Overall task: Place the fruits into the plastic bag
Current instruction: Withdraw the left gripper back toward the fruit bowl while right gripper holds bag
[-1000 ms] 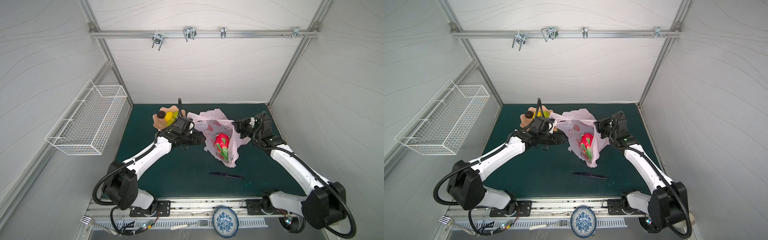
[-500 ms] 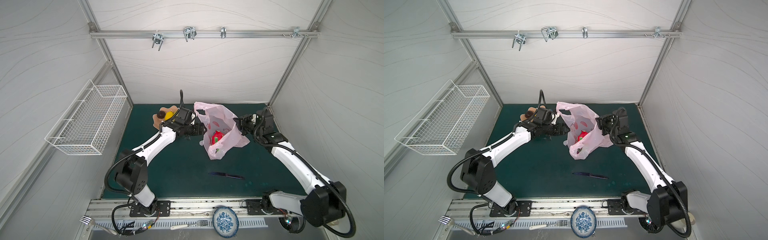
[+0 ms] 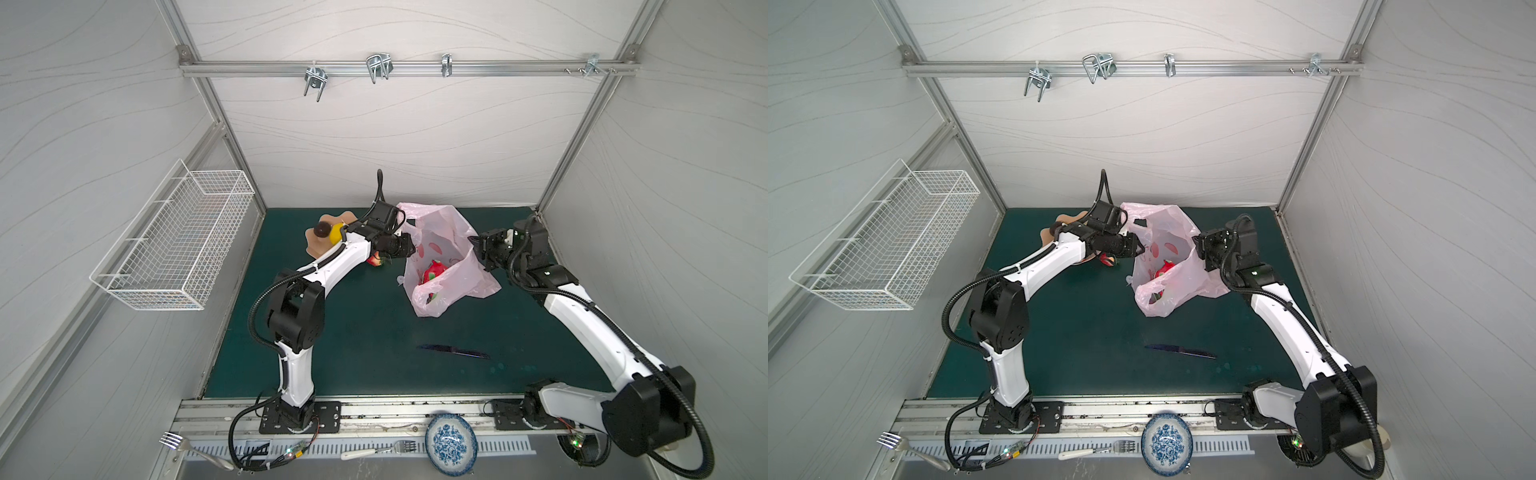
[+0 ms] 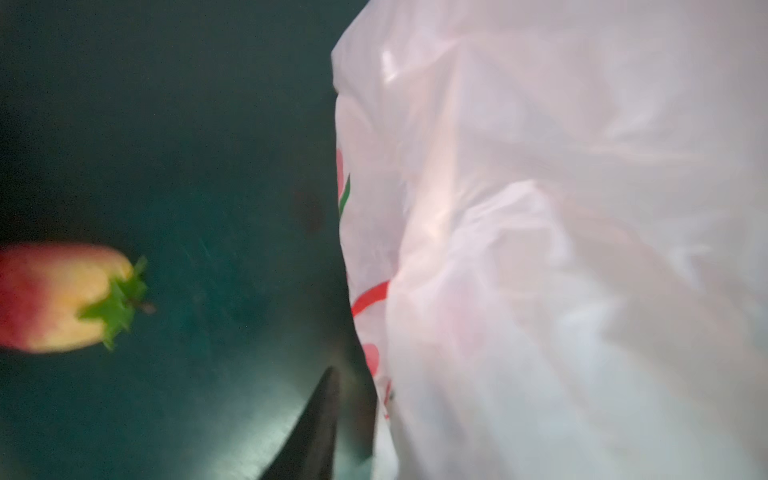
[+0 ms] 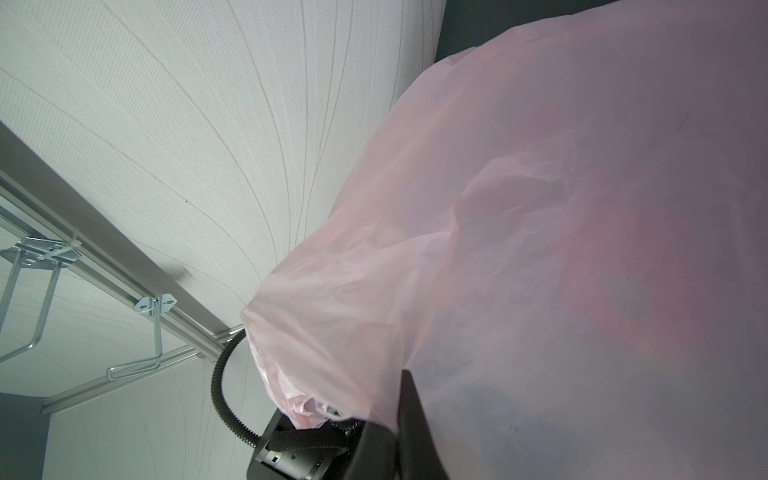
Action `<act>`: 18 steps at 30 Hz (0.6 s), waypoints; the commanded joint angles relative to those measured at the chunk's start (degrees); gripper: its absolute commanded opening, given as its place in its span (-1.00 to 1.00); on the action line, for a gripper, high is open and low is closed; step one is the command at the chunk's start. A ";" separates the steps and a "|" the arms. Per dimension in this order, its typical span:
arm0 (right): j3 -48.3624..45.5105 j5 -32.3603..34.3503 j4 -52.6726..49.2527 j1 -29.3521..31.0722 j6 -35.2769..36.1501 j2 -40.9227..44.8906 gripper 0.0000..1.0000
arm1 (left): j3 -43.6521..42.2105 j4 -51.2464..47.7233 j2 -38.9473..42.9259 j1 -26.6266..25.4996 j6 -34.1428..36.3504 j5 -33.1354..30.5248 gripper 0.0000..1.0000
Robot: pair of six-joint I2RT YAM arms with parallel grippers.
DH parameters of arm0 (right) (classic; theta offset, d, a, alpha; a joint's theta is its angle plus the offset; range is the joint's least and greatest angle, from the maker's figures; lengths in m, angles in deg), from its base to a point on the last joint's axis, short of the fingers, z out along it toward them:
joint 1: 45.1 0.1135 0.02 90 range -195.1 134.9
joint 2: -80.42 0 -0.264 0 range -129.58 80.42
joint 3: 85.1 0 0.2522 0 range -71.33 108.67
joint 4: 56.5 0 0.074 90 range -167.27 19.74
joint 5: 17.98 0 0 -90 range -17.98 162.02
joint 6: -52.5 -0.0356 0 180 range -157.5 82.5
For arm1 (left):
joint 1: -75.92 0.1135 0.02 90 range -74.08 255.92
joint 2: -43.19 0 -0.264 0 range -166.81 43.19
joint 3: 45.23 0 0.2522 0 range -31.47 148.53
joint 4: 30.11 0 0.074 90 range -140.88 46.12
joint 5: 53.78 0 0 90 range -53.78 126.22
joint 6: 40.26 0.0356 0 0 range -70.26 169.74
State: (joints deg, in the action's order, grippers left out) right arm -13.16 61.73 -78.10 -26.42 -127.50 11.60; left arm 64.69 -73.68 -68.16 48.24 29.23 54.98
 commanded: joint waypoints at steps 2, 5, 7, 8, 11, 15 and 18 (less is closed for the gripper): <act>2.70 1.72 -1.62 0.30 -2.68 2.17 -1.00 | 7.00 -2.53 -3.75 0.39 4.31 -0.19 -0.96; 3.41 2.11 -2.27 0.12 -2.46 2.30 -1.00 | 10.77 -2.78 -4.97 1.43 4.93 0.82 -1.00; 3.35 2.11 -2.68 -0.49 -2.44 2.36 -1.00 | 13.91 -4.04 -5.83 1.92 5.67 1.35 -1.00; 3.24 1.91 -2.83 -0.86 -2.38 2.45 -1.00 | 15.61 -4.90 -6.37 2.17 6.14 1.44 -1.00; 3.10 1.48 -4.83 -1.83 -1.52 2.78 -1.00 | 18.68 -5.87 -8.03 3.29 6.16 3.97 -1.00; 1.21 1.66 -6.51 -3.35 -0.59 4.28 -1.00 | 20.64 -7.84 -9.77 4.75 4.61 7.16 -0.89; -0.83 1.81 -6.17 -3.95 -1.03 5.01 -1.00 | 16.48 -5.07 -6.22 4.72 2.85 6.71 -0.16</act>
State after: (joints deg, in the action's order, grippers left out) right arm -12.46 63.02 -82.78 -29.64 -127.63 14.77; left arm 82.27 -80.26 -76.38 52.66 33.30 60.10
